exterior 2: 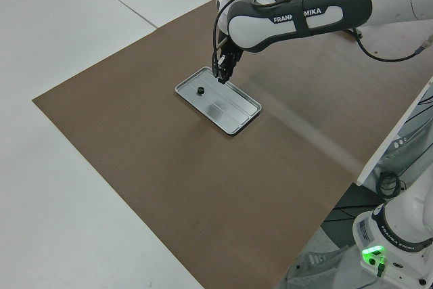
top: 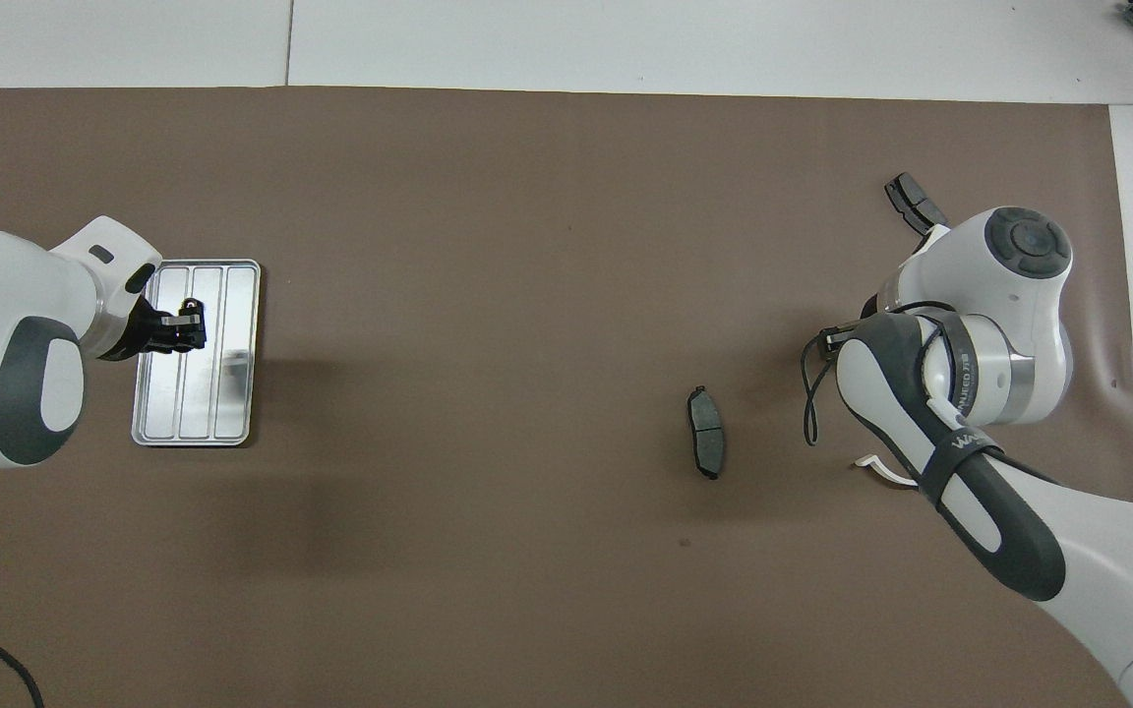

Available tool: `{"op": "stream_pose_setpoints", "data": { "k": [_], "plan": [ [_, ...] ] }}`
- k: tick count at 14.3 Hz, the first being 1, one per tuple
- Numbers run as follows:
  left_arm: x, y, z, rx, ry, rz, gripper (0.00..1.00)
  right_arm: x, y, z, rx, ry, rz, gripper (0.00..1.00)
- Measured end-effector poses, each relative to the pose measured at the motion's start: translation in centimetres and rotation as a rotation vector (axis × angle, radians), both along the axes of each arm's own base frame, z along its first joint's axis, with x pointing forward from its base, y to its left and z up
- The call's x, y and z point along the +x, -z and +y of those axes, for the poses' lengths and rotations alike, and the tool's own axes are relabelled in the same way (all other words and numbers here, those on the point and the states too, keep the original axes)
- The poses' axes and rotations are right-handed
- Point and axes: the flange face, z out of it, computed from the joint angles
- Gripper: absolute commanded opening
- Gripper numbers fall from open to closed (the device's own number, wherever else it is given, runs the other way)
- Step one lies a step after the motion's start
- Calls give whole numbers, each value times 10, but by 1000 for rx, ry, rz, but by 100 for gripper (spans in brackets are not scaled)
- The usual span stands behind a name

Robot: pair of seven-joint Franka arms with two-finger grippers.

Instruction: Pick bearing gear from pile to tray

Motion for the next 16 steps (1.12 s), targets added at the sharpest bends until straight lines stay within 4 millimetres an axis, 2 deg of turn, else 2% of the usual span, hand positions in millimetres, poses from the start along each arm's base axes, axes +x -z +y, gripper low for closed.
{"op": "stream_pose_setpoints", "data": {
  "k": [3,5,6,7,8,13,16],
  "plan": [
    [-23,32,-1,-1,13,-33,0,1,-4,0,0,14,-10,48],
    [-31,43,-7,-3,23,-31,7,2,-6,0,0,23,-25,48],
    [-33,45,-9,-3,26,-27,38,3,-7,0,0,26,-32,48],
    [-35,48,-11,-4,30,-29,78,4,-7,0,0,28,-37,48],
    [-37,50,-14,-4,36,-33,100,4,-7,0,-1,31,-40,46],
    [-34,45,-20,-5,48,-55,100,1,-4,1,-1,32,-34,42],
    [-16,14,-27,-6,60,-89,100,0,-2,1,-1,32,-29,38]
  ]
}}
